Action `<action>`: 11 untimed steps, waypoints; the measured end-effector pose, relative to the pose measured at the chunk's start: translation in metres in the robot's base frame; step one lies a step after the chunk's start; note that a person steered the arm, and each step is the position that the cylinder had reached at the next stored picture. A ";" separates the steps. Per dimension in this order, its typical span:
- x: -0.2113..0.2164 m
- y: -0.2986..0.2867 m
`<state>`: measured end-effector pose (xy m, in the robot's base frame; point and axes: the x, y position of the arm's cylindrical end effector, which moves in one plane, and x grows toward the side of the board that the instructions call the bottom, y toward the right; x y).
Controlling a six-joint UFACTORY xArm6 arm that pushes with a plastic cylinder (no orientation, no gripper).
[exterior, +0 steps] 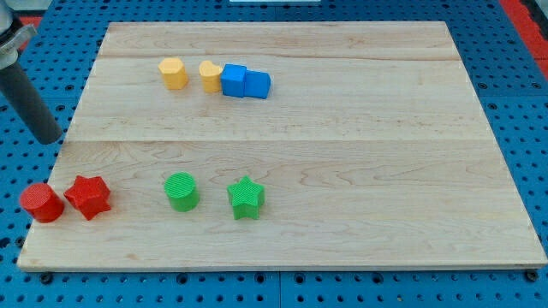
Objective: Adjust the red star and green blocks in a horizontal line
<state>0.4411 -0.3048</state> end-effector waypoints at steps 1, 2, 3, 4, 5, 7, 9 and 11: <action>0.007 0.001; 0.042 0.031; 0.065 0.063; 0.068 0.038; 0.056 0.058; 0.033 0.155; 0.015 0.248; 0.021 0.260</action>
<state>0.4625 -0.0448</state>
